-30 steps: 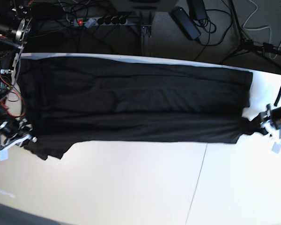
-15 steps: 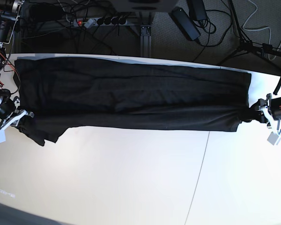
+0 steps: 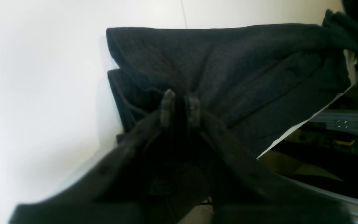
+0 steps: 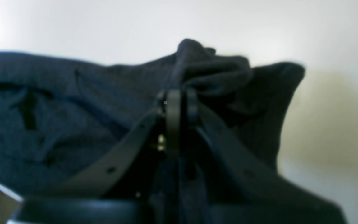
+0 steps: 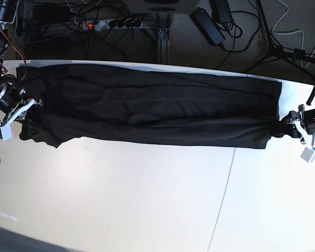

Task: Fold the T-shirt properly
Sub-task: 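Lower the folded hem onto the shirt and hold the corners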

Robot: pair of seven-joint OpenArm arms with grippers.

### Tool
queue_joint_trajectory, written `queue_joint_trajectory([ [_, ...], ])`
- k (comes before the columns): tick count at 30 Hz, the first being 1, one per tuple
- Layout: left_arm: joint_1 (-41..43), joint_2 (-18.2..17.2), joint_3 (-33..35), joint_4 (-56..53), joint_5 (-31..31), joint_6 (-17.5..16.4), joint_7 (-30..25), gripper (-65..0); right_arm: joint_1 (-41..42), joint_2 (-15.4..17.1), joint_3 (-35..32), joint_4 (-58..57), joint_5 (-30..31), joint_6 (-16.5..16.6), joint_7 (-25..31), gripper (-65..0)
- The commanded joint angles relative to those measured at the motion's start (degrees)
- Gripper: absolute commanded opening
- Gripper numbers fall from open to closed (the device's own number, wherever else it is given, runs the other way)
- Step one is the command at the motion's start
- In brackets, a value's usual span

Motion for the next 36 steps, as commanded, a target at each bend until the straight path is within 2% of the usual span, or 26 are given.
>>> queue_joint_trajectory([
  [1,-1.1,-1.4,-0.5,0.7,-1.1,-1.4,-0.9,-54.3,-0.5,1.3,0.9,1.3,0.9,3.6,1.0,-65.0],
  [11,-1.1,-1.4,-0.5,0.7,-1.2,-1.4,-1.2,-54.3,-5.9,0.9,1.1,2.4,1.3,3.6,1.0,-65.0],
  [18,-1.1,-1.2,-0.5,0.7,-1.2,-1.4,-1.3,-53.4,-7.4,-1.7,1.0,2.2,-0.5,3.7,0.5,-65.0],
  [19,-1.1,-1.2,-0.5,0.7,-1.2,-1.4,-1.3,-52.6,-7.6,-2.1,1.0,2.2,-0.9,3.7,0.2,-63.7],
  [22,-0.9,-1.1,-0.5,0.7,-1.2,-1.4,-1.3,-51.3,-9.2,-2.6,1.0,2.2,-0.9,3.7,0.2,-48.4],
  [23,-0.9,-1.1,-0.5,0.7,-1.2,-1.4,-1.2,-51.3,-9.7,-2.6,1.0,2.2,-0.9,3.6,0.2,-46.7],
  [27,-0.9,-1.1,-0.5,0.7,-1.2,-1.4,-1.3,-51.0,-10.5,-2.6,1.0,2.2,-1.0,3.6,0.2,-46.8],
  [29,-0.9,-1.1,-0.5,0.7,-1.2,-1.4,-1.3,-47.5,-10.5,-2.6,1.2,2.5,-1.0,3.6,0.2,-46.8],
  [33,-0.9,-1.1,-0.5,0.7,-1.1,-1.4,-1.3,-35.9,-10.4,-2.6,1.6,4.8,-0.8,3.5,0.4,-47.0],
  [36,-0.9,-1.1,-0.5,0.7,-0.5,-1.4,-2.2,-34.4,-10.4,-2.6,2.6,7.9,-0.7,3.5,0.6,-47.1],
])
